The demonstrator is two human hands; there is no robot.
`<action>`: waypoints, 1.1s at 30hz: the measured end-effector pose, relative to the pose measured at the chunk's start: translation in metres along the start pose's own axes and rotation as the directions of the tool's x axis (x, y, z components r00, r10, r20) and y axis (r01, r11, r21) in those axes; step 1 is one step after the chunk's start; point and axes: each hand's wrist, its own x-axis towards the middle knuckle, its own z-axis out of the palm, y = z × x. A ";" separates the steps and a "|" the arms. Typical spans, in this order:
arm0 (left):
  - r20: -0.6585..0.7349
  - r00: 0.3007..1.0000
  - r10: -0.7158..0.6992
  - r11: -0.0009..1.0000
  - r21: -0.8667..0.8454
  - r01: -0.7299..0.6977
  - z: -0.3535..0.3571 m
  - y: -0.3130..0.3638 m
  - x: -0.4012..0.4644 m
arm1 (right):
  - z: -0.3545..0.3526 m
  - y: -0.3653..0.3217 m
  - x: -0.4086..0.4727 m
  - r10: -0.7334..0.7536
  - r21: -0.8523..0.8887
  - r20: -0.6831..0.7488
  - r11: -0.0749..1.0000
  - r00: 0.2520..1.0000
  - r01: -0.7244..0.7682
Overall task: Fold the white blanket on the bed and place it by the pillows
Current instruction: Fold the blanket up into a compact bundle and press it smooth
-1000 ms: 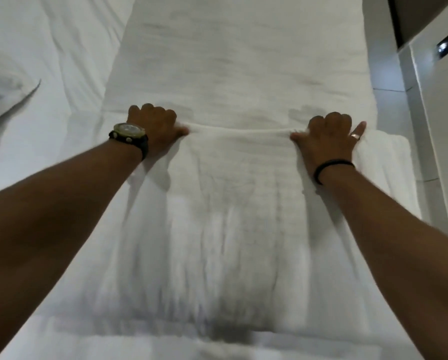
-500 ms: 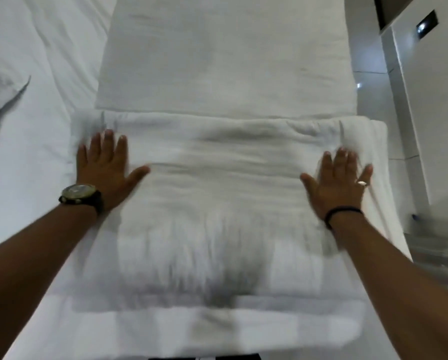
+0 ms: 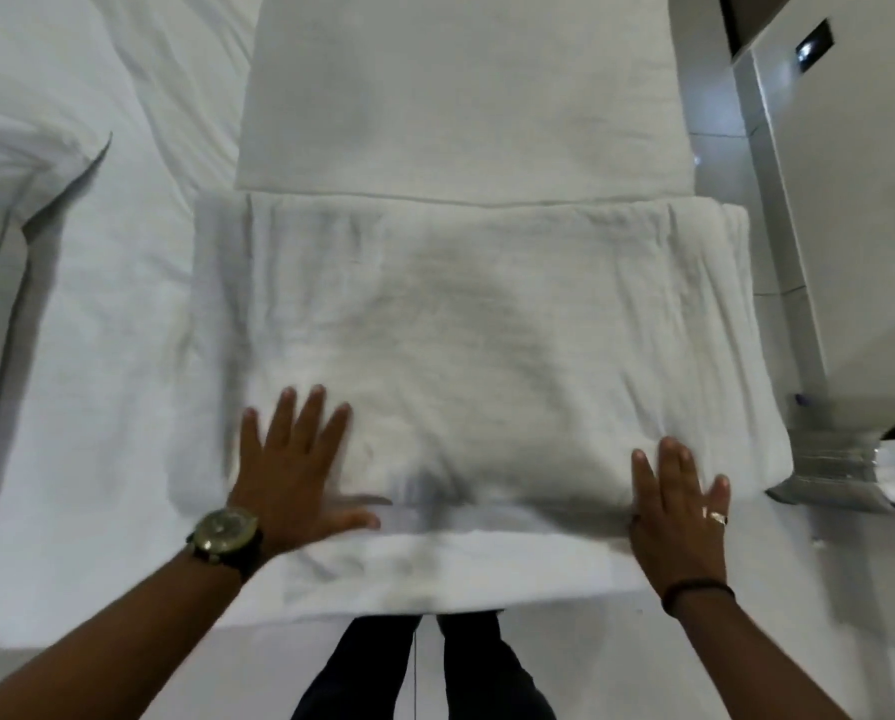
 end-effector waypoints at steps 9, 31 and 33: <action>-0.215 0.976 0.012 0.974 0.224 0.037 -0.034 0.022 -0.003 | -0.072 -0.024 0.054 0.070 -0.025 0.128 0.997 0.989 -0.067; 0.539 0.808 -0.239 0.968 0.200 0.153 -0.214 0.097 -0.250 | -0.266 0.041 -0.172 -0.195 -0.033 0.732 0.947 0.652 0.319; 0.499 0.831 -0.243 0.967 0.196 0.166 -0.218 0.093 -0.232 | -0.263 0.043 -0.163 -0.220 0.007 0.690 0.955 0.689 0.297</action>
